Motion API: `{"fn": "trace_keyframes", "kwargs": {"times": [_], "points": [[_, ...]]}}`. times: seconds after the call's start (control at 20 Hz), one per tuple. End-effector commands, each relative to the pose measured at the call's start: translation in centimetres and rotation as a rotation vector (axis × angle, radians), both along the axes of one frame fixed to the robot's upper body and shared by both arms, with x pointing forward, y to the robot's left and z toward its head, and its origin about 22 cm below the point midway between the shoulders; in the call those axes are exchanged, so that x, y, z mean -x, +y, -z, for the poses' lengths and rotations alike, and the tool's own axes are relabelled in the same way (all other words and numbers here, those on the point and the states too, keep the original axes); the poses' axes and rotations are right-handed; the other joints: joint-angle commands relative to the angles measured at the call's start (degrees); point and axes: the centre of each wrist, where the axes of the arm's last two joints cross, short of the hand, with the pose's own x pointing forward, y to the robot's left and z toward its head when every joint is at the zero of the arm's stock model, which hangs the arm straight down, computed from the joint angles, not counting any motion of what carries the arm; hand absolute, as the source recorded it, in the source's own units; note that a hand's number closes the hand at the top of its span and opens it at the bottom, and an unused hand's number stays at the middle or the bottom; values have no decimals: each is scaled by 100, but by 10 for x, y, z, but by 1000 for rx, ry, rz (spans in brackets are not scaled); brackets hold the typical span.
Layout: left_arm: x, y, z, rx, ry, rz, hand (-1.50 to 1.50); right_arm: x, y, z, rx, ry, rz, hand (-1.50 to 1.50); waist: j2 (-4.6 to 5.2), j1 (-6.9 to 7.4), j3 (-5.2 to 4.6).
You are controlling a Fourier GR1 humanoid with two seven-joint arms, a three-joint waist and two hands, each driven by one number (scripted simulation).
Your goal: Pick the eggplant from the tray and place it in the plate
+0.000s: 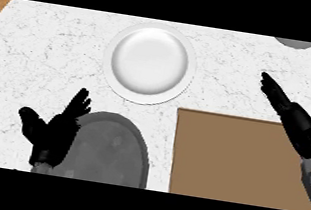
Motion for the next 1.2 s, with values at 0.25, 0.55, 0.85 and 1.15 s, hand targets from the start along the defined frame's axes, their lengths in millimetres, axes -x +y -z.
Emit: {"fn": "trace_keyframes", "kwargs": {"times": [0.25,0.55,0.85,1.15], "points": [[-2,83,-17,-424,-147,-138,0,11,-99,0,-557,-85,976,-150,-435,-1058,152],[9,109,-19,-596,-188,-99,0,54,-179,5,-346,-157,1773,-150,-255,-787,-70],[16,107,-19,-632,-251,-34,0,41,-152,-10,-392,-281,2023,-150,-244,-332,-84],[10,117,-24,-646,-253,-23,0,56,-145,1,-332,131,1844,-150,-218,-321,-97]]}}
